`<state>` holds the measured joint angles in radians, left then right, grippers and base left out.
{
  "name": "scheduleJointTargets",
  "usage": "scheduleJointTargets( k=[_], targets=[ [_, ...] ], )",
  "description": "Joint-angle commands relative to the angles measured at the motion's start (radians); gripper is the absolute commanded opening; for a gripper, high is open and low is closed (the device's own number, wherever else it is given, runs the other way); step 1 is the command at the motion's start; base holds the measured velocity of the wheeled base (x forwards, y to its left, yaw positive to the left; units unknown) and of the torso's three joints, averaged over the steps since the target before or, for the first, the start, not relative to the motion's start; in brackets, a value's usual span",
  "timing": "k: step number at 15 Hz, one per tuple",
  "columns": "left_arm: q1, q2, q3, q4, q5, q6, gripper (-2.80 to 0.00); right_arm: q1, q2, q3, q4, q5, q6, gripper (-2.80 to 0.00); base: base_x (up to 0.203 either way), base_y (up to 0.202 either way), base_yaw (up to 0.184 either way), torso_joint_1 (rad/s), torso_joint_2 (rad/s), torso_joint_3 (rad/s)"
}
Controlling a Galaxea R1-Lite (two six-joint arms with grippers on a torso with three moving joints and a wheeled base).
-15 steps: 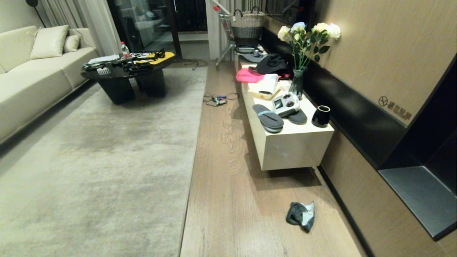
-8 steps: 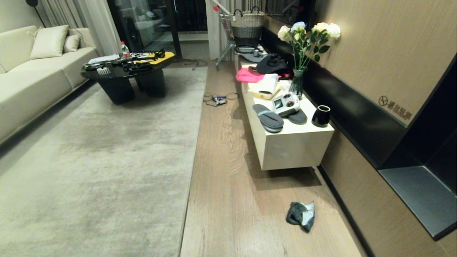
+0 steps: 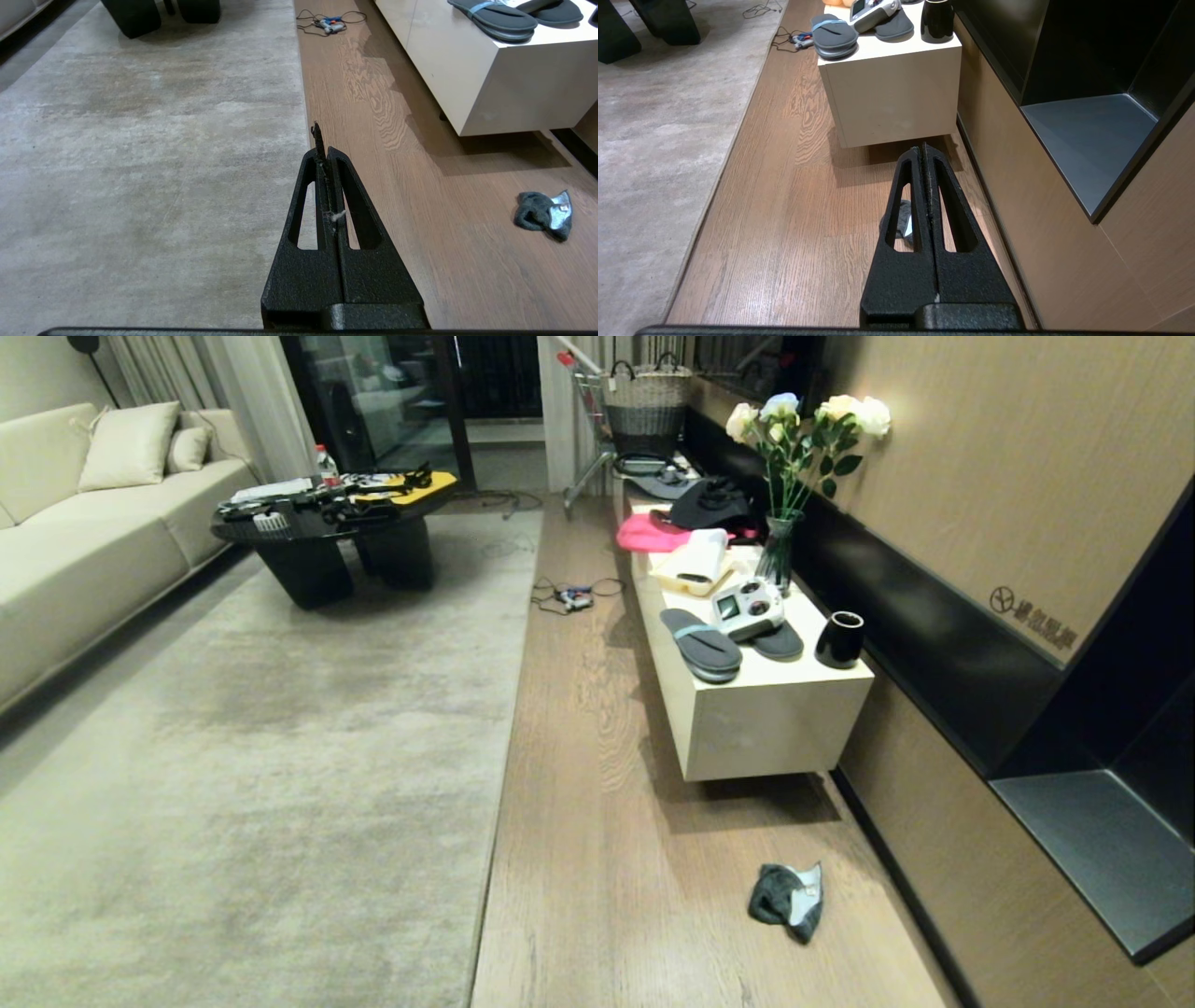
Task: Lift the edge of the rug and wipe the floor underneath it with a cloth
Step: Pick up the rag
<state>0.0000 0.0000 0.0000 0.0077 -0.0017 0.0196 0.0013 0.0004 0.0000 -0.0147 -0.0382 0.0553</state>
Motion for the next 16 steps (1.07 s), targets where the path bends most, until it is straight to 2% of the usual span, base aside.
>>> scheduleJointTargets(
  k=[1, 16],
  targets=[
    [0.0, 0.002, 0.0, 0.0, 0.0, 0.0, -2.8, 0.0, 0.001, 0.0, -0.001, 0.0, 0.0, -2.8, 0.0, 0.0, 0.0, 0.0, 0.0, 0.0],
    [0.0, 0.002, 0.0, 0.0, 0.0, 0.0, -2.8, 0.0, 0.001, 0.0, -0.001, 0.0, 0.0, -2.8, 0.0, 0.0, 0.0, 0.0, 0.0, 0.0]
  ],
)
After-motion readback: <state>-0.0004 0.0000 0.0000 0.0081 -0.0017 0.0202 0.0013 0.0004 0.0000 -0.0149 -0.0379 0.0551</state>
